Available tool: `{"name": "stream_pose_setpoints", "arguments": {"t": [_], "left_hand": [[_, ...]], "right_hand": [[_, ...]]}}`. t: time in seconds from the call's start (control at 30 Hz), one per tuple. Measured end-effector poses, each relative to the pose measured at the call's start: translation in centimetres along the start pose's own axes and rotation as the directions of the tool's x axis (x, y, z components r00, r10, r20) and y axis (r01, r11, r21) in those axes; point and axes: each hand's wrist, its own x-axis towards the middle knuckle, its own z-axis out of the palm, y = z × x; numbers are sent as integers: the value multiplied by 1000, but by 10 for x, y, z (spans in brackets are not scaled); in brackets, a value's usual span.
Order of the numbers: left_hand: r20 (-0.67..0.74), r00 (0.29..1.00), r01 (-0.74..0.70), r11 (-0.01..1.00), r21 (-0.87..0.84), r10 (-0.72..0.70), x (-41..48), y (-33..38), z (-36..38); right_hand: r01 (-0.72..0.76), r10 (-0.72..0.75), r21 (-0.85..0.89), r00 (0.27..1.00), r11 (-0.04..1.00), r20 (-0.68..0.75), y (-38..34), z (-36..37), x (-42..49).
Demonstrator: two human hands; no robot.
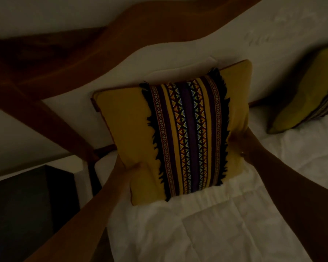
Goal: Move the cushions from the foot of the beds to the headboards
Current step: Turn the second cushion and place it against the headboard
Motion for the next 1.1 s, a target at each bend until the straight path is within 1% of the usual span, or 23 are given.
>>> {"name": "stream_pose_setpoints", "arguments": {"t": [0.1, 0.2, 0.27, 0.4, 0.5, 0.57, 0.7, 0.8, 0.87, 0.97, 1.03, 1.1], "left_hand": [[10, 1000, 16, 1000, -22, -16, 22, -1, 15], [-29, 1000, -1, 1000, 26, 1, 39, -7, 29], [-54, 998, -27, 999, 24, 28, 48, -13, 40], [-63, 996, -58, 994, 89, 64, 62, -19, 54], [-64, 996, -53, 990, 128, 62, 72, -26, 53], [-58, 997, -45, 991, 129, 53, 77, -31, 52], [-52, 997, -51, 990, 133, 58, 82, -32, 50], [-61, 996, -48, 979, 198, 61, 75, -27, 48], [-80, 995, -35, 973, 227, 54, 66, -23, 45], [-121, 991, -29, 960, 278, 65, 44, -20, 39], [-101, 989, -68, 929, 363, 112, 26, -19, 35], [-53, 988, -105, 887, 450, 144, 6, -10, 33]], "right_hand": [[-36, 36, 5, 997, 999, -64, 0, -4, 25], [-38, 38, 3, 998, 999, -57, 0, -8, 48], [-22, 22, -2, 999, 1000, -50, 1, -9, 59], [29, -28, 9, 997, 1000, -75, 12, -10, 70], [-2, 2, 2, 999, 1000, -51, 30, -10, 75], [-21, 20, -34, 999, 999, -34, 40, -5, 76], [11, -16, -73, 998, 997, -68, 45, 1, 80], [-43, 28, -103, 989, 994, -143, 45, 0, 67], [-49, 20, -161, 984, 986, -175, 49, -1, 52], [-15, -23, -246, 988, 969, -154, 48, 1, 19], [7, -35, -258, 994, 966, -106, 44, 6, -11], [48, -66, -275, 996, 960, -57, 38, 11, -44]]}}
